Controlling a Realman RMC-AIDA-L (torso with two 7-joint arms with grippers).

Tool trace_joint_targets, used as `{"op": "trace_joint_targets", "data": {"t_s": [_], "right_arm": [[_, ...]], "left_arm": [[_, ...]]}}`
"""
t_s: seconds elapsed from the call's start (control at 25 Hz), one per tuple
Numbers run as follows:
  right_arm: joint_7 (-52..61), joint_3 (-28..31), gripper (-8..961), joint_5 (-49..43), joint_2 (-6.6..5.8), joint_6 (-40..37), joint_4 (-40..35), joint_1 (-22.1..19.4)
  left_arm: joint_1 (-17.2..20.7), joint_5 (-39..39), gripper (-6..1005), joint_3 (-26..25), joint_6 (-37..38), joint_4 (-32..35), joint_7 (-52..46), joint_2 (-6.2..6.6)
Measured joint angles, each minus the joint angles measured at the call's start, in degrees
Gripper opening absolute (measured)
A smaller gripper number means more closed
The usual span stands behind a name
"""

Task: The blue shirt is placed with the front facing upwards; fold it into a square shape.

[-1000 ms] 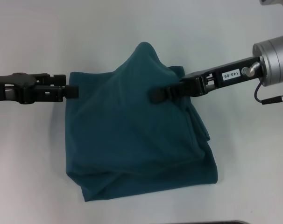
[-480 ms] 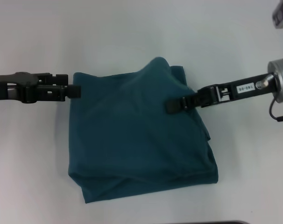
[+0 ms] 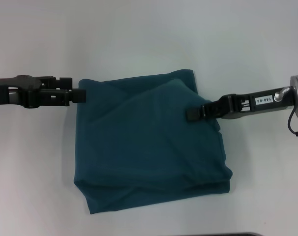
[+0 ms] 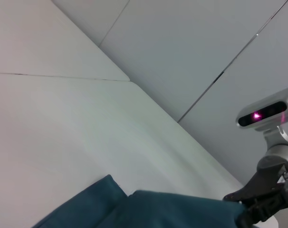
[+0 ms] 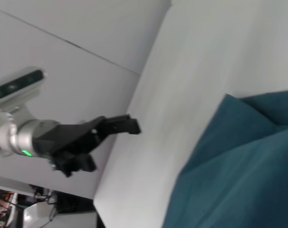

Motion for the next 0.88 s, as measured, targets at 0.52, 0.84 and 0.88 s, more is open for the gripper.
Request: {"op": "trace_joint_targets", "data": {"t_s": [0.52,0.84,0.88], "right_arm": [[0.9,0.2,204,-3.7,-0.71,5.0,0.7,-0.9],[1.5,0.2,213,-6.6,-1.06,8.7,2.9,-0.5],[1.5,0.4,215,-6.6,-1.08,8.6,2.9,-0.5]], "left_arm": [[-0.1,0.1,950,0.2,-0.6,0.9,0.1,-0.05],[-0.4,0.1,950,0.2,-1.0,1.5,0.2,-0.01],[-0.4,0.1,950,0.2,-1.0,1.5,0.2,-0.01]]}}
